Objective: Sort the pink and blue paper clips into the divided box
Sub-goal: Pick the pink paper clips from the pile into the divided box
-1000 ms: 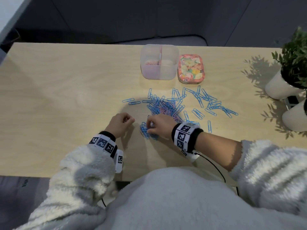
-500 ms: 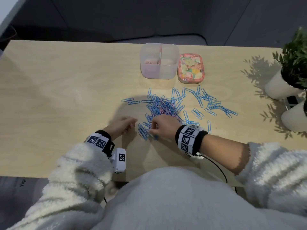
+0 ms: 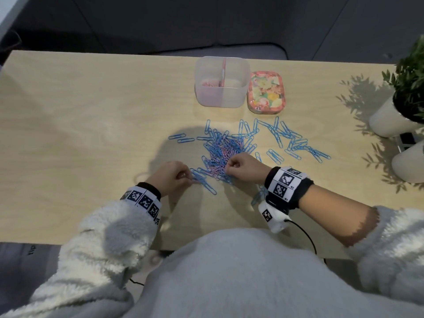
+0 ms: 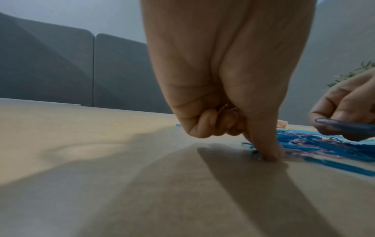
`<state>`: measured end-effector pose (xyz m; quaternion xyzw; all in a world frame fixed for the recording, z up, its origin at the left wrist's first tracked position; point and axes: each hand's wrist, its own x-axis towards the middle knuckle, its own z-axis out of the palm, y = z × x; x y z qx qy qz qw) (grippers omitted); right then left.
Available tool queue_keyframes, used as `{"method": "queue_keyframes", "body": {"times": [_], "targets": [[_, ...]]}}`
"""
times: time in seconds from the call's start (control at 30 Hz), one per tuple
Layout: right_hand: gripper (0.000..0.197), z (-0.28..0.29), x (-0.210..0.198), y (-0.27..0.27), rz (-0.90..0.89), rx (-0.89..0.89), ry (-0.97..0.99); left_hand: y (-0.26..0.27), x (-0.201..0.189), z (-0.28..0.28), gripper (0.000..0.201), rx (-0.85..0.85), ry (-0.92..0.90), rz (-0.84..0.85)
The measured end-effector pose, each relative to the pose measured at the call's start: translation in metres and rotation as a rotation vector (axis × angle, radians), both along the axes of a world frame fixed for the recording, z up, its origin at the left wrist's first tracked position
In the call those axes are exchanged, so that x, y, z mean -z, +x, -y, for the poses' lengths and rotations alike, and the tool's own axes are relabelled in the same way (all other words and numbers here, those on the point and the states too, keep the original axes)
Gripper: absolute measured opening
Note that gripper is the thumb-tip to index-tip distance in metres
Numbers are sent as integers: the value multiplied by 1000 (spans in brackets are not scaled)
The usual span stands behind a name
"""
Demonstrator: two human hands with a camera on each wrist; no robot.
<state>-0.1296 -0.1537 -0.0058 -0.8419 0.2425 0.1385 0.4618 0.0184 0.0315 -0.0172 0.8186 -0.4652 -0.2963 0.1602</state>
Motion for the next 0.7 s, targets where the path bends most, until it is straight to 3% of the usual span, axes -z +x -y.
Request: {"method": "queue_keyframes", "body": {"times": [0.1,0.2,0.3,0.37,0.5,0.7], "targets": [[18,1,3,-4,-29,-114,-128,2,2,2,7,-58,11,-58],[15,2,4,-8,-5,-139,-267,5,-1,6,10,-145,-5,-236],[14,7,5,-10,46,-42,-152,8,-8,10,17,-222,-65,-355],[14,7,5,-9,54,-21,-178,11,-10,12,17,-299,-104,-426],[14,-5,-4,4,47,-175,-399,13,-7,11,7,-417,-121,-576],[19,-32,1,36,4,-303,-440,7,-4,9,20,-615,-150,-780]]}}
